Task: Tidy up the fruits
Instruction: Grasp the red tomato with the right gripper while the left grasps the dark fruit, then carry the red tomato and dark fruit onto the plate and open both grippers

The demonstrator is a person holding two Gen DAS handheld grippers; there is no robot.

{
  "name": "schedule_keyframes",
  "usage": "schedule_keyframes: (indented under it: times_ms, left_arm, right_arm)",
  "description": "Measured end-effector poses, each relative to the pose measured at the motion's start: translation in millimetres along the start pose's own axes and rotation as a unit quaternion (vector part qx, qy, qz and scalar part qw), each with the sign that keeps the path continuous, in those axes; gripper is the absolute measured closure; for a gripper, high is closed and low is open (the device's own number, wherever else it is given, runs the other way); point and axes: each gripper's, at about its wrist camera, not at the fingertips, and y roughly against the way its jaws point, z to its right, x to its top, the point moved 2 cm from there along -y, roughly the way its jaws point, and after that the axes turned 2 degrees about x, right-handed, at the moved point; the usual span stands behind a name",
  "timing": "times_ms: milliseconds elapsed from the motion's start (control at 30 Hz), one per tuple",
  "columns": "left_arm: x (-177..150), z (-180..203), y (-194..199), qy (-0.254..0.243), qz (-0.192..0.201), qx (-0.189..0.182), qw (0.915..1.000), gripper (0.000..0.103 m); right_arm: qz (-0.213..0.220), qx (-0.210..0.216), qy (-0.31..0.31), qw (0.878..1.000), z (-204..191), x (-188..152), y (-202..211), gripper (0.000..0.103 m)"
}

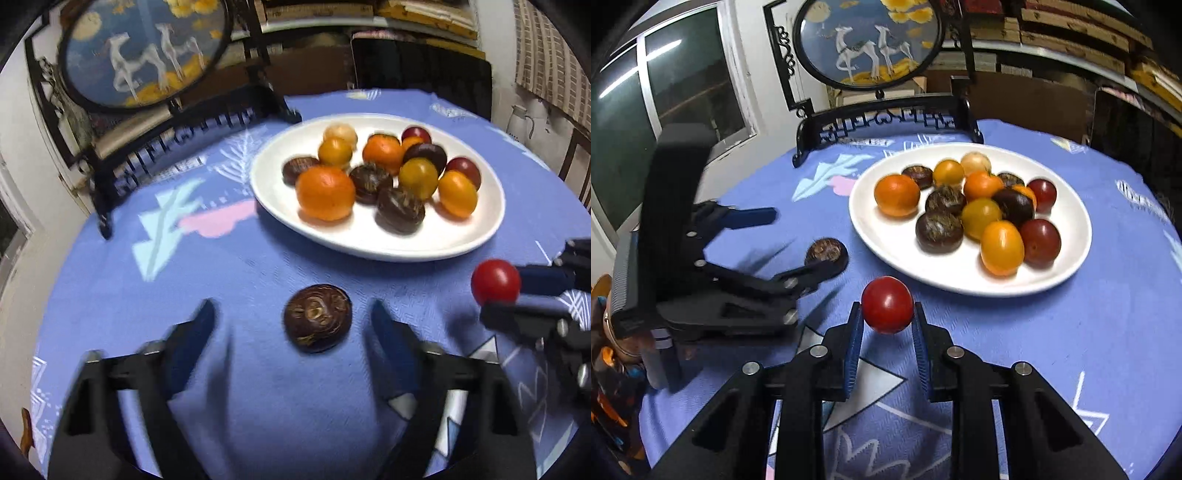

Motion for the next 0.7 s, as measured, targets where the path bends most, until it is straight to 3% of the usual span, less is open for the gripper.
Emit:
schedule_keyframes:
  times_ms: [100,233,467,700]
  left_arm:
    - [-1,-2,-12,0.021,-0.023,-0.033,0.999,0.062]
    - [-1,-7,3,0.028,0.005,-0.02,0.9994,0.063]
    - [26,-13,62,0.041,0.095,0.012,0.9946,0.063]
    - [82,-14,96,0.052,0.158,0.036,0.9854,0.063]
  right_arm:
    - [0.003,-0.002,0.009,1.0,-2,1,0,0.076]
    - [0.01,0.0,0.014,1.0,-5,2,4,0.076]
    - [0.025,-0.005,0.024,0.999,-11,4,16,0.076]
    - [0.106,-0.038,0.018,0.993,8,57,57,0.076]
